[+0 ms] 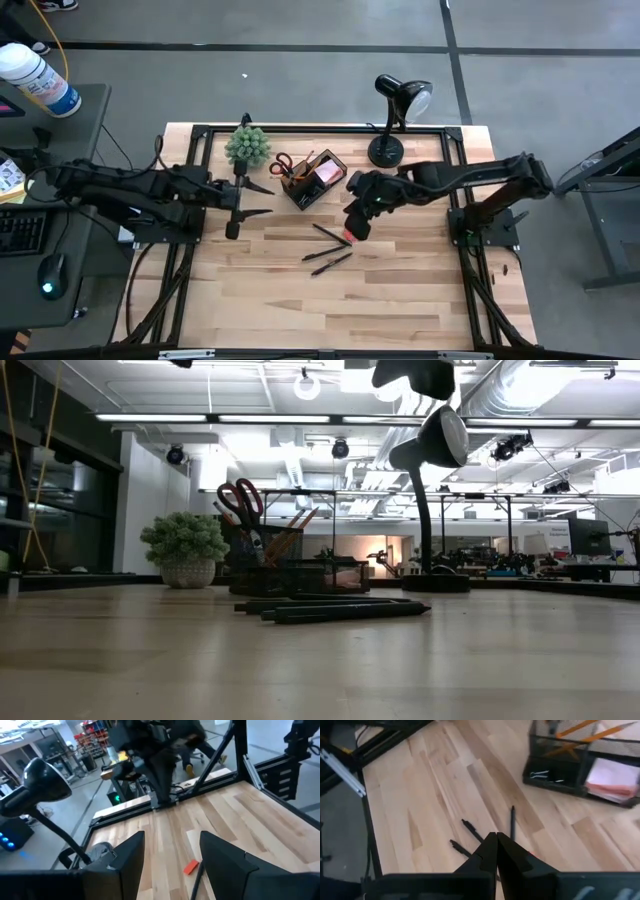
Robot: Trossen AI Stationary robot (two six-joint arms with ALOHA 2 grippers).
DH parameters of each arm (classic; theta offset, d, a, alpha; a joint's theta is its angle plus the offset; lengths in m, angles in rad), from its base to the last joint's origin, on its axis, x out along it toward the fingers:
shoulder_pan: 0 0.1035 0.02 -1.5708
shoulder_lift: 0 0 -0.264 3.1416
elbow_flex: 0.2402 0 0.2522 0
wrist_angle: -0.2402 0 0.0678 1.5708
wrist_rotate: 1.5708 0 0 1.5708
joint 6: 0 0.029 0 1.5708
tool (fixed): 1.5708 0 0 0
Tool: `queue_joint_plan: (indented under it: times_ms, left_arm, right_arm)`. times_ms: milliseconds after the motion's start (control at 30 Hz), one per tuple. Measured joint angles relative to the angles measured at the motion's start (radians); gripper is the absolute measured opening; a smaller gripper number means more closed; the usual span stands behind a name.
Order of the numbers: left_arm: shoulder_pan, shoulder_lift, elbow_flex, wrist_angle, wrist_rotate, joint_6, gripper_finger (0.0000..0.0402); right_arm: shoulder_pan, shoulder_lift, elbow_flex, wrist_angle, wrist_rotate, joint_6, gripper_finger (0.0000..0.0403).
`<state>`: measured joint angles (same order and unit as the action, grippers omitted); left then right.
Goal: Pick and place office supplies into organizer
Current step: Put the orange eraser into the black desk organizer
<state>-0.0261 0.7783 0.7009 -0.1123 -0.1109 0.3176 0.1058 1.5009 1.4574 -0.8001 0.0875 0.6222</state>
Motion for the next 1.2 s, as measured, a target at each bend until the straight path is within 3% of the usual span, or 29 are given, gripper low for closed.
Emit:
queue_joint_plan:
  times_ms: [133, 500, 700, 900, 1200]
  left_arm:
    - [0.0, -0.004, -0.021, 0.01, 0.006, -0.001, 0.0179]
    - [0.0, 0.001, -0.021, 0.007, -0.109, -0.009, 0.0179]
    - [0.0, 0.001, -0.021, 0.006, -0.111, -0.009, 0.0179]
    - [0.0, 0.001, -0.021, 0.006, -0.111, -0.009, 0.0179]
    - [0.0, 0.001, -0.021, 0.005, -0.111, -0.009, 0.0179]
  right_arm:
    - [-0.025, -0.049, 0.0, -0.045, 0.003, 0.002, 0.0]
    - [-0.117, -0.104, -0.01, -0.149, -0.077, -0.145, 0.0]
    - [-0.16, -0.307, -0.301, 0.03, -0.133, -0.103, 0.0]
    - [-0.105, -0.523, -0.589, 0.22, -0.158, -0.02, 0.0]
    - [-0.064, -0.692, -0.723, 0.245, -0.137, -0.067, 0.0]
